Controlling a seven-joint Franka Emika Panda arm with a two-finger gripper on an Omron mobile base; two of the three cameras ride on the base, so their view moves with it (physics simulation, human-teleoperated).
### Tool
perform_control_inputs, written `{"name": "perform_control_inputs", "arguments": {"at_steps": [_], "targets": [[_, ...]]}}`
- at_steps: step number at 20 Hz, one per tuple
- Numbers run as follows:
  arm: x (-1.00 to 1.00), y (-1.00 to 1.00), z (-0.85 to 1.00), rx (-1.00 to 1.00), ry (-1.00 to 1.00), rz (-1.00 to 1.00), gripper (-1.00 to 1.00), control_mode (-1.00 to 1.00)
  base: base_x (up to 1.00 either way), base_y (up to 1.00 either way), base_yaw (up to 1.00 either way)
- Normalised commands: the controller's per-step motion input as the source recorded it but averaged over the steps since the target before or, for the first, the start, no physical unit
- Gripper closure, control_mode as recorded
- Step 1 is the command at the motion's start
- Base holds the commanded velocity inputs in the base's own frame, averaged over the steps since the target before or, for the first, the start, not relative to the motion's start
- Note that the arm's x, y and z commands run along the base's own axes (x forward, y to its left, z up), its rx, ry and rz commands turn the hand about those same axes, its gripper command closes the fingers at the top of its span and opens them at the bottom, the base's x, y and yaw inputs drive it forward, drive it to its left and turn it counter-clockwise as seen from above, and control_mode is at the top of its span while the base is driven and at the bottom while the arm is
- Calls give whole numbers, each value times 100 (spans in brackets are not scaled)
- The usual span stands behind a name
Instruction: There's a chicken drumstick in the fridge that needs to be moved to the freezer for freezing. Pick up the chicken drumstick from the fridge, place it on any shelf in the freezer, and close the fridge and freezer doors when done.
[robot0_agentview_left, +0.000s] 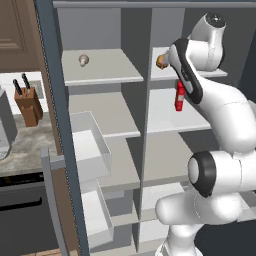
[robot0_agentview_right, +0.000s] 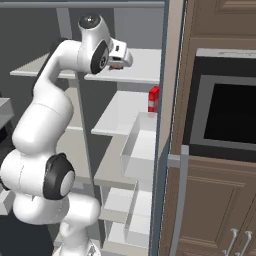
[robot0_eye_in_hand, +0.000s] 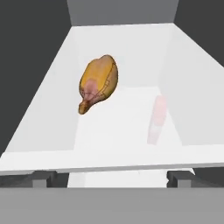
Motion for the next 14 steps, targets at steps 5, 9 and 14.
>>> {"name": "perform_control_inputs", "arguments": {"at_steps": [5, 9, 14], "targets": [[51, -10, -3, 0, 0, 3, -100, -100, 0, 0, 0], [38, 0, -11, 0, -3, 2, -100, -100, 0, 0, 0], [31, 0, -4, 0, -2, 0, -100, -100, 0, 0, 0]]}}
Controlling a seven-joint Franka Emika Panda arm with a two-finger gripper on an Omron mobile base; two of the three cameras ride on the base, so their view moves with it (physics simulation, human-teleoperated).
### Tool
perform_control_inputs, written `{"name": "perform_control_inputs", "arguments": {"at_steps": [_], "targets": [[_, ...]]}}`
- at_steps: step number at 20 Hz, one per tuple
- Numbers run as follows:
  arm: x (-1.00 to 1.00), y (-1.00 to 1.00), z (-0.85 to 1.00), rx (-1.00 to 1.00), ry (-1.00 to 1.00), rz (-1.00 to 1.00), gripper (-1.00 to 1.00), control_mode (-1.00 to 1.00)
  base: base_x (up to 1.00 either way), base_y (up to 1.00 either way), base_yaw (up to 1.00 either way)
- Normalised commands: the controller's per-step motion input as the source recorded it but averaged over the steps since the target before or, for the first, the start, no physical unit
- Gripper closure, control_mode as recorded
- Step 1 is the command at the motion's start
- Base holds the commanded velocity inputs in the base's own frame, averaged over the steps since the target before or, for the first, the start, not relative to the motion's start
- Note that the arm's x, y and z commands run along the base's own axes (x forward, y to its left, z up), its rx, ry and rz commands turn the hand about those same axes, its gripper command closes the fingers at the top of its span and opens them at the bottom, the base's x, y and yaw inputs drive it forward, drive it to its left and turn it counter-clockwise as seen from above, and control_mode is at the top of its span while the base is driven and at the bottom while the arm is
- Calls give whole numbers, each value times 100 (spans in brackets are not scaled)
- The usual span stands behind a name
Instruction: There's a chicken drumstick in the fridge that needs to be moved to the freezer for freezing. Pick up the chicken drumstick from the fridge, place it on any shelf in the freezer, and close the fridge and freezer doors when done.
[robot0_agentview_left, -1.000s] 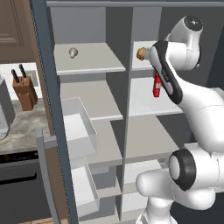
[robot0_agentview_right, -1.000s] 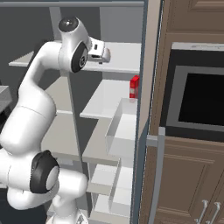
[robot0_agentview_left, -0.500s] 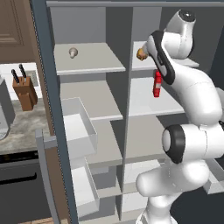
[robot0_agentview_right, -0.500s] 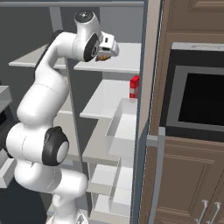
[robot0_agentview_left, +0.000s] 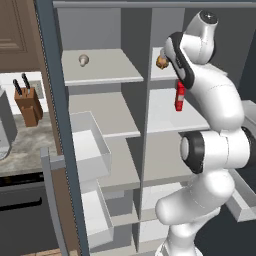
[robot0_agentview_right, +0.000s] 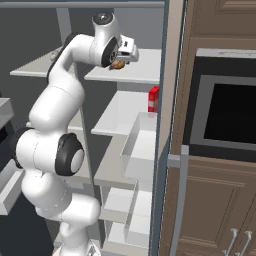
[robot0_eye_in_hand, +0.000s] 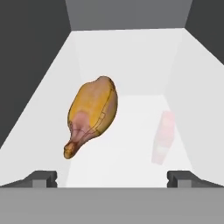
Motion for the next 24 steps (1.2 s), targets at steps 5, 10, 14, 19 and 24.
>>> {"name": "perform_control_inputs", "arguments": {"at_steps": [5, 10, 14, 19, 24], "targets": [[29, 5, -17, 5, -1, 0, -100, -100, 0, 0, 0], [26, 4, -32, 20, 0, 0, -100, -100, 0, 0, 0], [43, 8, -21, 16, 0, 0, -100, -100, 0, 0, 0], [45, 10, -6, 6, 0, 0, -100, -100, 0, 0, 0], [43, 11, 0, 0, 0, 0, -100, -100, 0, 0, 0]]}}
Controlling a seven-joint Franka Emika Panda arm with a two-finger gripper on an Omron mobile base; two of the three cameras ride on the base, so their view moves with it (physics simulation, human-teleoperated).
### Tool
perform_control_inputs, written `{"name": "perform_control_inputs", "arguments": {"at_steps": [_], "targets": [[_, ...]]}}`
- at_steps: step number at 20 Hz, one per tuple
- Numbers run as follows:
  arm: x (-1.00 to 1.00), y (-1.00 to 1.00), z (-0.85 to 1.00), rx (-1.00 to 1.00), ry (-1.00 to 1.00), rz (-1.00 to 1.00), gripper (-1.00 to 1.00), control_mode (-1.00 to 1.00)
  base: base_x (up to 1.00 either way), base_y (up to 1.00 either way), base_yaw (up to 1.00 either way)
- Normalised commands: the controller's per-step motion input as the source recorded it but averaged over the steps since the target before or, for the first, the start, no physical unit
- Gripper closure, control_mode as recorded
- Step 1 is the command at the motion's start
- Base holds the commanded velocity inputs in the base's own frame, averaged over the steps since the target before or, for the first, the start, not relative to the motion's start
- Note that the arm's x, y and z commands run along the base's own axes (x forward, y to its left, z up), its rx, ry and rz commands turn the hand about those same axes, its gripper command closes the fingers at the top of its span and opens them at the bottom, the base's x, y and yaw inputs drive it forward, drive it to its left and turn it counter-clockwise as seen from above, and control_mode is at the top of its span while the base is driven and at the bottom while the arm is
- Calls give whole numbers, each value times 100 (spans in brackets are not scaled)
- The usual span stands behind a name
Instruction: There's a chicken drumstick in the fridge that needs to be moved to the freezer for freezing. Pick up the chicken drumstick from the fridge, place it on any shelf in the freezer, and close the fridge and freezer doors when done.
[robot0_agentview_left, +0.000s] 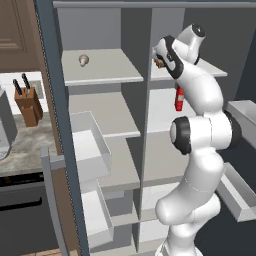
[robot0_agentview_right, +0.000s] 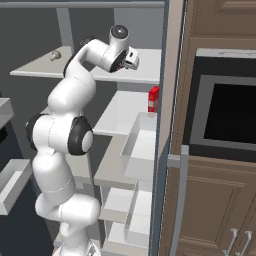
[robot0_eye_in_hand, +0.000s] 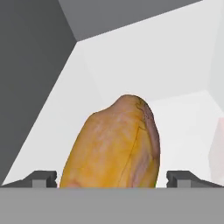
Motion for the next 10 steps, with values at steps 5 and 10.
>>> {"name": "perform_control_inputs", "arguments": {"at_steps": [5, 10], "targets": [[41, 5, -2, 0, 0, 0, -100, -100, 0, 0, 0], [7, 6, -37, 0, 0, 0, 100, -100, 0, 0, 0]]}}
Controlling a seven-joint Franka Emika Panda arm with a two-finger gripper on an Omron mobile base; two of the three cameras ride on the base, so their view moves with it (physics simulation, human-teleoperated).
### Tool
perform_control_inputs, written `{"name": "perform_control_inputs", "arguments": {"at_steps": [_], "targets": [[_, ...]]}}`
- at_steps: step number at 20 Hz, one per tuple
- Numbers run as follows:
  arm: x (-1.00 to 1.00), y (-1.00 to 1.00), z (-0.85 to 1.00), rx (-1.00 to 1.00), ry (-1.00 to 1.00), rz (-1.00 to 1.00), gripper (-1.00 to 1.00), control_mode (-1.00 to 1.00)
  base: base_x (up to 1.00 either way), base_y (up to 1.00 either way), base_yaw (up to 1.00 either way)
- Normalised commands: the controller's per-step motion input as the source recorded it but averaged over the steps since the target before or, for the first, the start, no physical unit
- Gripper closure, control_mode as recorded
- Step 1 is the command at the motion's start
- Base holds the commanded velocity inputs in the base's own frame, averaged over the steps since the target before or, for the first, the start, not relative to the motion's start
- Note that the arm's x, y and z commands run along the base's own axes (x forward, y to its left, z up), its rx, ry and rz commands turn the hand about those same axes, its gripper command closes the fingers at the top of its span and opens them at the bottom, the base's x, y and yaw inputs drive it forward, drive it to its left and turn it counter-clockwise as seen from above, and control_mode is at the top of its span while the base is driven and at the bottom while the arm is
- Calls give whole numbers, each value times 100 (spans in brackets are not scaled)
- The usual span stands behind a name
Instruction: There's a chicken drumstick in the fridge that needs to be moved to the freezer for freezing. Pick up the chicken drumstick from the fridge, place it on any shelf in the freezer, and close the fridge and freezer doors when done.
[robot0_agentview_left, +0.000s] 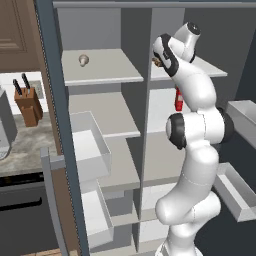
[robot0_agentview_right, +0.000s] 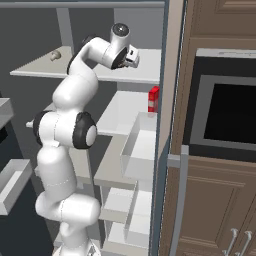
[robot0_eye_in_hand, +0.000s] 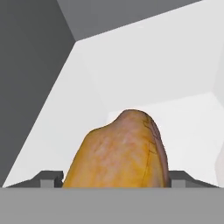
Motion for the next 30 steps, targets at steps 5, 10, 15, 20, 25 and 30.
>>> {"name": "perform_control_inputs", "arguments": {"at_steps": [5, 10, 15, 20, 25, 30], "targets": [[-3, 0, -50, 0, 0, 0, 100, -100, 0, 0, 0], [-63, 0, -41, 0, -1, 0, 100, -100, 0, 0, 0], [-100, -1, -9, 0, -6, 0, 100, -100, 0, 0, 0], [-100, 0, 0, 0, -10, 0, 100, -100, 0, 0, 0], [-100, 2, 32, -1, 4, 0, 100, -100, 0, 0, 0], [-100, 2, 53, -1, 15, 0, 100, -100, 0, 0, 0]]}}
